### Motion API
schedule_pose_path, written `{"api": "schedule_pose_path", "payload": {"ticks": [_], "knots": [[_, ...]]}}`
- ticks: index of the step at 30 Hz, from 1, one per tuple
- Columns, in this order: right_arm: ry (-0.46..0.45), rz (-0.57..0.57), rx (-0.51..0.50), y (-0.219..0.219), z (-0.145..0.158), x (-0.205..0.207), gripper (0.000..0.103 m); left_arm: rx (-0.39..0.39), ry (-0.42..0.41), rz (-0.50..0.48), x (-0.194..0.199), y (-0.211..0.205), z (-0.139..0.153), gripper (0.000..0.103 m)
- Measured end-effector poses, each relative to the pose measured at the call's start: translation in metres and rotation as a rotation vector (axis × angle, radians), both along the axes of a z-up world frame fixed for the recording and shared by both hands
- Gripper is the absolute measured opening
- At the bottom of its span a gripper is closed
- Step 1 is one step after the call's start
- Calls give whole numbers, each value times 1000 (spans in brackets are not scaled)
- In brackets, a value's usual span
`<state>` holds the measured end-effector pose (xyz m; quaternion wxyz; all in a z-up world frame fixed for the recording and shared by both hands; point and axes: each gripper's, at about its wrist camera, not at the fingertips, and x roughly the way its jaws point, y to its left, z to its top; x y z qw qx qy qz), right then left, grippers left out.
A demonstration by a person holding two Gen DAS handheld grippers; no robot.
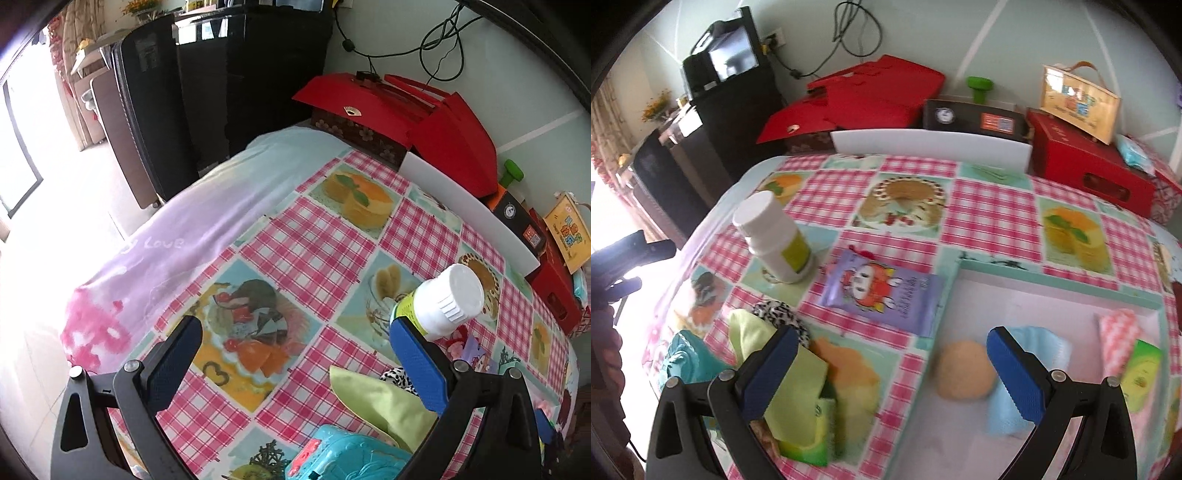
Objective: Organize soft objects
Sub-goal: 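Lower the right tool onto the purple baby-wipes packet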
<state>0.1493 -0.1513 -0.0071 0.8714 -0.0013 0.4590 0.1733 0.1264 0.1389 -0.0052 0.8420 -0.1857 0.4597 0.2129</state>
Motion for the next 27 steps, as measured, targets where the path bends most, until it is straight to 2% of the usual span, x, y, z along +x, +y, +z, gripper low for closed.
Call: {"api": "schedule_pose_path", "payload": {"ticks": [6, 13, 15, 27], "knots": [[6, 49, -31, 15, -13, 5, 103, -49, 34, -81, 15, -16, -14, 101], [24, 91, -117, 23, -28, 12, 103, -94, 132, -192, 37, -45, -40, 101], [34, 92, -143, 25, -31, 18, 103, -106, 137, -209, 40, -49, -44, 101], [65, 255, -323, 55, -45, 48, 102, -169, 165, -151, 44, -31, -57, 101]]}}
